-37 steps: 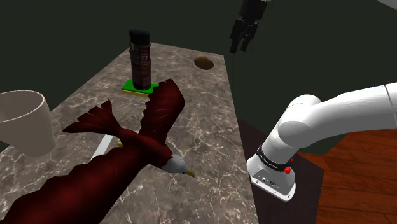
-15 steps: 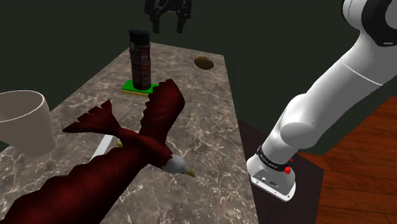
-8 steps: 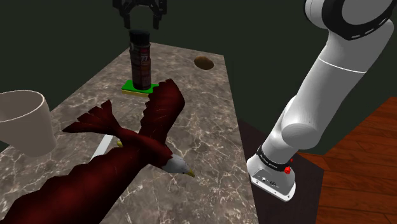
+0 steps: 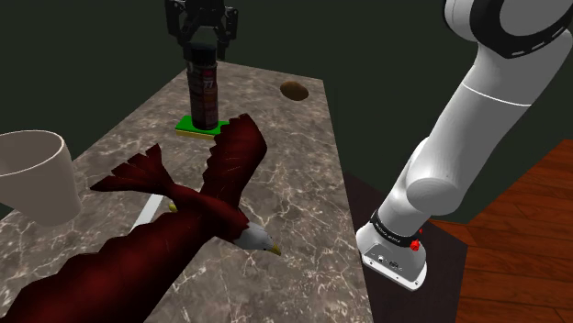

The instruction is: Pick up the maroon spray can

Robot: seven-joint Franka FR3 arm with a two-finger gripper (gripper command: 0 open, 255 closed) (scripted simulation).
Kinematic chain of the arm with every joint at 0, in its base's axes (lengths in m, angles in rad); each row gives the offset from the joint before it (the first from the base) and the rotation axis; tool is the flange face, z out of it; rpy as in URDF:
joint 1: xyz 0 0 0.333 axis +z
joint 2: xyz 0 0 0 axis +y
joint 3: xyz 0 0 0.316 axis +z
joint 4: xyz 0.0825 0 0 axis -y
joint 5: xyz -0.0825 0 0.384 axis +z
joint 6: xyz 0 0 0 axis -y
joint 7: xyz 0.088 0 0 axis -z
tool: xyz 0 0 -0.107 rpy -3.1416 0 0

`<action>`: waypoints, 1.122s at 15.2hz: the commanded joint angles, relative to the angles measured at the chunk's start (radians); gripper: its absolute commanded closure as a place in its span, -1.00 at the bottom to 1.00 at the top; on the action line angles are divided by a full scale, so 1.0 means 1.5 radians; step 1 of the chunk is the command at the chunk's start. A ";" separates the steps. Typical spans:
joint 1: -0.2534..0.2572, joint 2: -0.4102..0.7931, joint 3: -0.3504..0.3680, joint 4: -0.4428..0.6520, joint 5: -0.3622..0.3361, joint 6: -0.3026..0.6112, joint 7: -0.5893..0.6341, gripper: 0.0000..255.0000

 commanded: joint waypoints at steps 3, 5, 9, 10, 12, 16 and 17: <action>0.000 -0.001 0.000 -0.003 0.000 0.002 0.000 1.00; 0.000 -0.001 0.000 -0.003 0.000 0.002 0.000 1.00; 0.000 0.000 0.000 -0.003 0.000 0.003 0.000 1.00; 0.000 0.002 0.000 0.009 -0.001 -0.007 0.001 1.00; 0.001 0.008 0.001 0.034 -0.003 -0.027 0.003 1.00; 0.003 0.022 0.002 0.087 -0.007 -0.067 0.007 1.00; 0.004 0.026 0.003 0.102 -0.008 -0.077 0.008 1.00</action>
